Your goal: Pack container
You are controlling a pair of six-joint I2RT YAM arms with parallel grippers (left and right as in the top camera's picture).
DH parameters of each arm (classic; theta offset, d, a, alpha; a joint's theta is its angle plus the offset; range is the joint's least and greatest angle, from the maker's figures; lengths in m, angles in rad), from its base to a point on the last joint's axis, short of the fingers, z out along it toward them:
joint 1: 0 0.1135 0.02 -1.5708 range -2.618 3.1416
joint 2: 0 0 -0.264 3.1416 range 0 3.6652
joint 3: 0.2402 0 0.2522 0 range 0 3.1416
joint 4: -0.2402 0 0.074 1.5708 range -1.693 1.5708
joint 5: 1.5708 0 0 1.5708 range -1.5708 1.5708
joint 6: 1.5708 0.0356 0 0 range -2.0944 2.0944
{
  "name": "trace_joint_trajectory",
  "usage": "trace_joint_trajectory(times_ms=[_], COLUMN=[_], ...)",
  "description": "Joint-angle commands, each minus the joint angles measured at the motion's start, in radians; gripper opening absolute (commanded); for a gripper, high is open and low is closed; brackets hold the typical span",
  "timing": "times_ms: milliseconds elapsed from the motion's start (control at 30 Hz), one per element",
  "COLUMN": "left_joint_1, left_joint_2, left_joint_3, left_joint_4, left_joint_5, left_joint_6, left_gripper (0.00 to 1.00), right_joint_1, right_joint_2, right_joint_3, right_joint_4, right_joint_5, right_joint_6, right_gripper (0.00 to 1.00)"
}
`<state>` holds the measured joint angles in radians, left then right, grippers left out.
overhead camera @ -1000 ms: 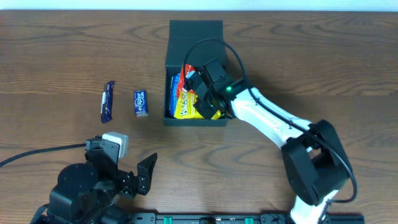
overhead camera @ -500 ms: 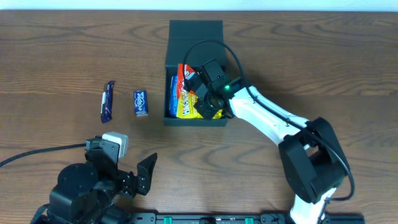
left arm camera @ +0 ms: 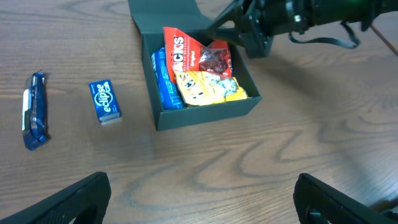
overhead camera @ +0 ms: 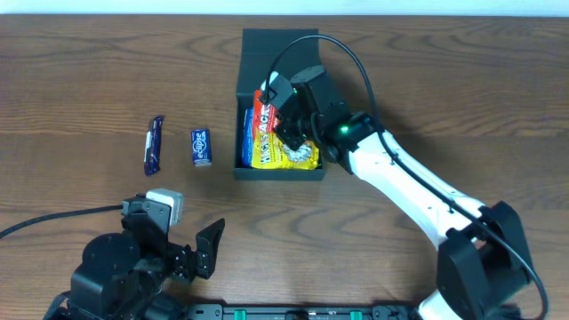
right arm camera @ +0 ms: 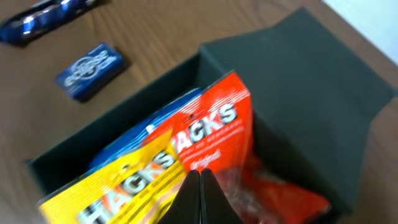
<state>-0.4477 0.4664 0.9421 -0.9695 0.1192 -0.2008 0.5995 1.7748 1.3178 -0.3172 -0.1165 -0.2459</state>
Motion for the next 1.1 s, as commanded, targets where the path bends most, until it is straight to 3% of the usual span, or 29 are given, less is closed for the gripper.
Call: trace_joint_trajectory(times_ms=[0, 267, 433, 1067], left_joint_1=[0.002, 0.002, 0.002, 0.002], left_joint_2=[-0.004, -0.004, -0.004, -0.004], left_joint_3=[0.018, 0.018, 0.018, 0.018], left_joint_4=[-0.002, 0.0, -0.002, -0.003], left_joint_5=[-0.015, -0.015, -0.015, -0.015], left_joint_6=[0.022, 0.022, 0.022, 0.022], left_gripper=[0.95, 0.95, 0.95, 0.95], right_joint_1=[-0.015, -0.045, -0.081, -0.122], right_joint_2=[0.059, 0.181, 0.231, 0.277], right_joint_3=[-0.003, -0.003, -0.003, -0.002], right_joint_4=[0.025, 0.074, 0.101, 0.043], right_joint_5=[0.048, 0.056, 0.162, 0.04], right_joint_6=[-0.005, 0.0, 0.087, 0.103], right_gripper=[0.01, 0.02, 0.02, 0.01])
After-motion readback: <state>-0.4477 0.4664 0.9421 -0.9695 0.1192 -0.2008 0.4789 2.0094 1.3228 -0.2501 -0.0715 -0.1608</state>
